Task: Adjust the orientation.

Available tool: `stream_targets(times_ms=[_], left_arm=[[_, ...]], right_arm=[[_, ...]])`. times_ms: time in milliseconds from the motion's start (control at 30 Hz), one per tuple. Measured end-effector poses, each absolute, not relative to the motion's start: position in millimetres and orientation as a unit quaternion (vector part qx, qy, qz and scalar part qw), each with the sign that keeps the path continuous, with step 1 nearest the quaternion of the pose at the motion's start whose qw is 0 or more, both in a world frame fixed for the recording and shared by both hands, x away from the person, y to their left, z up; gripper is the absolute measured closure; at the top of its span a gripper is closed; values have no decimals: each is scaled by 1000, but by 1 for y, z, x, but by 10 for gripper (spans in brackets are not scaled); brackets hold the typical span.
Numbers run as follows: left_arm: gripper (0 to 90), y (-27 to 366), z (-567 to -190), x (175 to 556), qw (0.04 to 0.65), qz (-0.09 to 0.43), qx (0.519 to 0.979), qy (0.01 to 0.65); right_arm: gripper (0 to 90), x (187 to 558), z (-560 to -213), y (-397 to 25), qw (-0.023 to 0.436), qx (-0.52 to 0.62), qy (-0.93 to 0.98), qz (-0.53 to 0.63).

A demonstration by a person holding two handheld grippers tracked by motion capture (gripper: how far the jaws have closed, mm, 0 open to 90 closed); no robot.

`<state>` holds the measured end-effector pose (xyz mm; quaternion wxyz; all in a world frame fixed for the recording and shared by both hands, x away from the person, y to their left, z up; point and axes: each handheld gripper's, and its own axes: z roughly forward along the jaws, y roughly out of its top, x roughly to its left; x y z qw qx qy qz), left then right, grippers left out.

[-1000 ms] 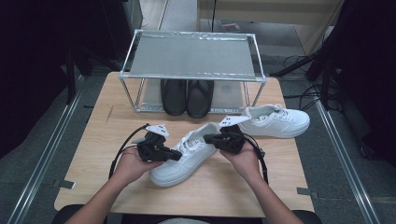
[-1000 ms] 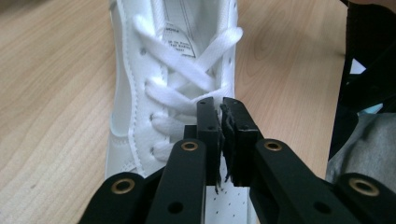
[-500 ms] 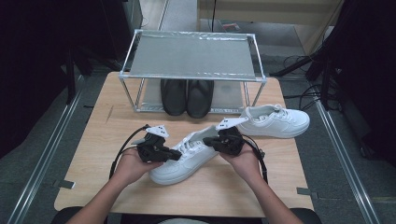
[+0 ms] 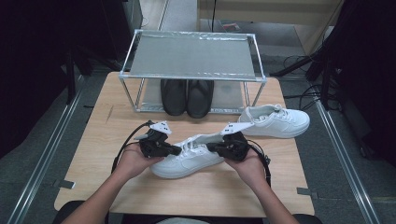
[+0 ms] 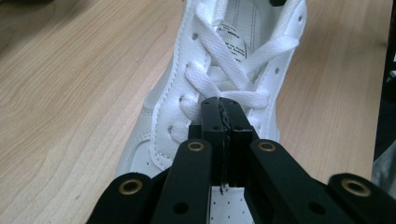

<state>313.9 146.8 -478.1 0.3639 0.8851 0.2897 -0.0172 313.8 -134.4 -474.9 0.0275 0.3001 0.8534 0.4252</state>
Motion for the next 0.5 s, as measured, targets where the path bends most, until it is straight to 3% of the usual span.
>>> stream_targets(times_ms=[500], left_arm=[[900,145,-478,333,369,-17,882,293]], right_arm=[[900,285,-471,-127,18,278,865,418]])
